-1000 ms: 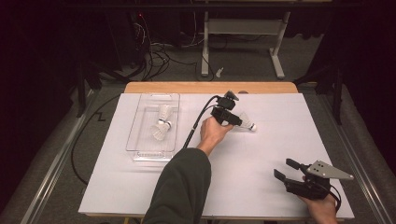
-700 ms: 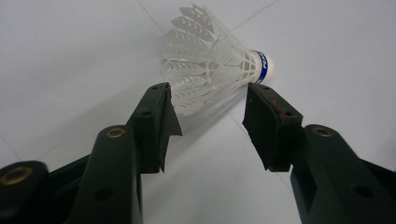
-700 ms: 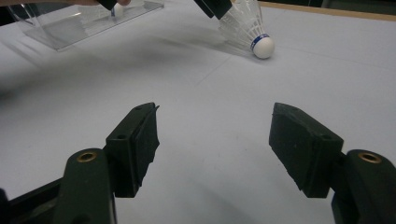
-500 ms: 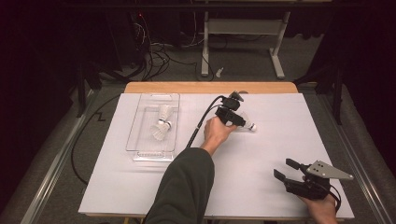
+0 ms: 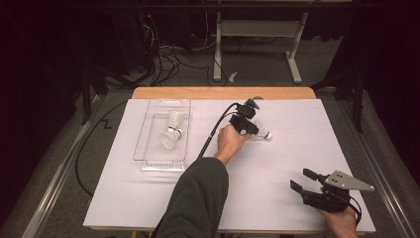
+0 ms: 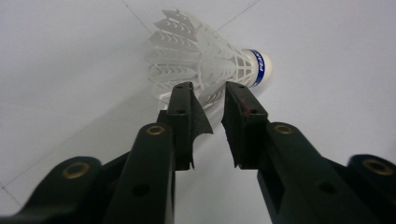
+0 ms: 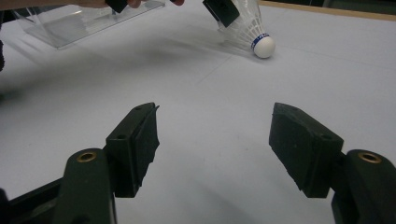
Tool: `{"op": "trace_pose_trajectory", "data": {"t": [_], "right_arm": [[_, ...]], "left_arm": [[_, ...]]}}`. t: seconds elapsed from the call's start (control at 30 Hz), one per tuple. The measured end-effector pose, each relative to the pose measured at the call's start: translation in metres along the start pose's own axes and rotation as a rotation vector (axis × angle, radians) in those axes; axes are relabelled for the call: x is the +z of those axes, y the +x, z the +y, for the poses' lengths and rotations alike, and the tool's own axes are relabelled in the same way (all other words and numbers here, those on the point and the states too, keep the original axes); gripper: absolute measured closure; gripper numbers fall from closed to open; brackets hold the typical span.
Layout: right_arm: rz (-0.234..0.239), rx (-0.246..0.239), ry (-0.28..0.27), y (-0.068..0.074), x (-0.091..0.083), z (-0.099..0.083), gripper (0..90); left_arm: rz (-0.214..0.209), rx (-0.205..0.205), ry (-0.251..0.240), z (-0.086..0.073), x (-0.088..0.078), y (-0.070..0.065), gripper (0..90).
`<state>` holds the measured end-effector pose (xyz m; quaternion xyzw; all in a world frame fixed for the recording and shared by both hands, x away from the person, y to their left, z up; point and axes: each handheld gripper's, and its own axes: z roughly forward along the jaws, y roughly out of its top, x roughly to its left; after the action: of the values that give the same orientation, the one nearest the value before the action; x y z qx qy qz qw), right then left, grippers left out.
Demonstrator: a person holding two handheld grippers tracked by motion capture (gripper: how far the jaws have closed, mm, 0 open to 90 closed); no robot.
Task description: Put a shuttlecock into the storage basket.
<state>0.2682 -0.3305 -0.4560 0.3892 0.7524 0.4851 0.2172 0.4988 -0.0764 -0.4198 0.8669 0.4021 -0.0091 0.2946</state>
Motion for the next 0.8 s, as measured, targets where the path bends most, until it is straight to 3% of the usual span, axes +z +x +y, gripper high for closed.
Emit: {"op": "trace_pose_trajectory", "data": {"t": [0.33,0.8], "right_arm": [[-0.001,-0.002,0.001,0.000,0.000,0.000,33.1],[-0.004,-0.006,0.003,0.000,0.000,0.000,33.1]], "left_arm": [[-0.014,0.049,0.016,-0.004,-0.003,-0.004,88.6],[-0.062,0.081,0.013,-0.005,-0.011,-0.015,90.0]]}}
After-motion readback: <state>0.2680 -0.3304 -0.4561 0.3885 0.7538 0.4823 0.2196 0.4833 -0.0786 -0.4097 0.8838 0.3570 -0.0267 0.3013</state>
